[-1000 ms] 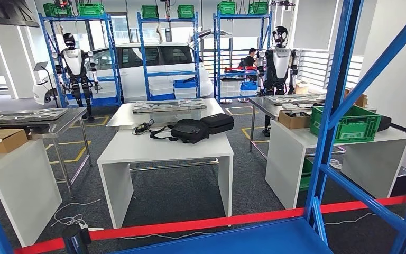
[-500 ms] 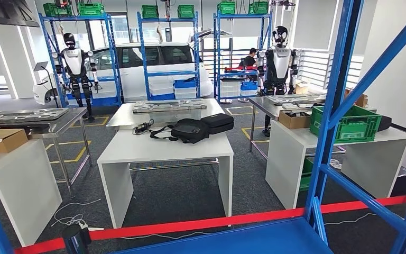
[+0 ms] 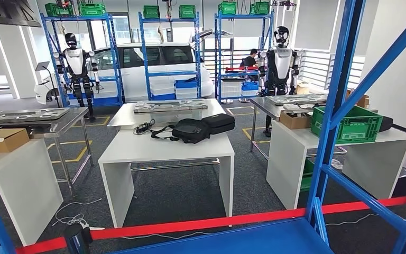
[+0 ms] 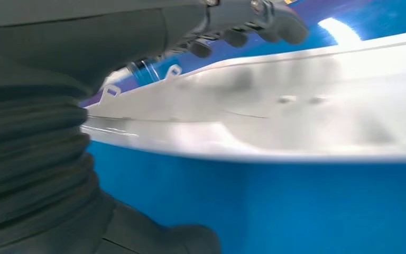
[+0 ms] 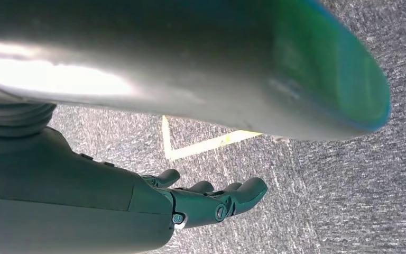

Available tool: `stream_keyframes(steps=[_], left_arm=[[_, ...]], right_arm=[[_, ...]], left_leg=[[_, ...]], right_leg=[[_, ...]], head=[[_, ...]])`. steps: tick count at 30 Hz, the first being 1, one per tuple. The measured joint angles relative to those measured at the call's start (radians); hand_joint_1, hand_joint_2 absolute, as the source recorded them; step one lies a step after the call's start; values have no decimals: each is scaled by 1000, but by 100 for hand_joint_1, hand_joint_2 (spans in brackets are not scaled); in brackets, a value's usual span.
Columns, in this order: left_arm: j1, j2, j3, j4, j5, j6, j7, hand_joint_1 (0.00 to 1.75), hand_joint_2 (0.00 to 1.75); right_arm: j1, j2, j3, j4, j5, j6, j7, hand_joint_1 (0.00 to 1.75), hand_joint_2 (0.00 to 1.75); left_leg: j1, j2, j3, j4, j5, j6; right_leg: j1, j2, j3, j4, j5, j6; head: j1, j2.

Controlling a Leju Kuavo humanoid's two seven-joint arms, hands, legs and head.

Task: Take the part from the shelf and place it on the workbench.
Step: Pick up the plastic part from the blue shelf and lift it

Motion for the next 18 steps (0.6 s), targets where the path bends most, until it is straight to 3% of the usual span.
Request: stream_keyframes(steps=[3,4,7,8,18], left_arm=[[-46,-22,-35,54,-51,20,11,0,175],[-58,-30,-45,70,-60,27,12,24,175],[-91,-54,-70,115,-82,55,11,155,175],[-102,-62,-77,130,-87,64,10,175,175],[-124,-96,-111,192,-99,131,10,175,175]], right_arm=[[-1,1,-5,0,-6,-6,6,0,0],[-1,1,-6,0,-9,-7,8,0,0],[-1,4,-16,0,-15,-10,10,0,0],[-1,4,-19,0,-16,-10,10,0,0],[0,7,-30,0,-13,-10,9,0,0]], left_leg=[[0,0,0,0,1,0],[0,0,0,0,1,0],[0,0,0,1,1,0],[0,0,0,1,1,0],[0,0,-1,1,1,1]], right_leg=[[0,0,1,0,1,1],[0,0,1,0,1,1],[0,1,1,0,2,1],[0,1,1,0,2,1],[0,1,1,0,2,2]], head=[[0,0],[0,0],[0,0],[0,0],[0,0]])
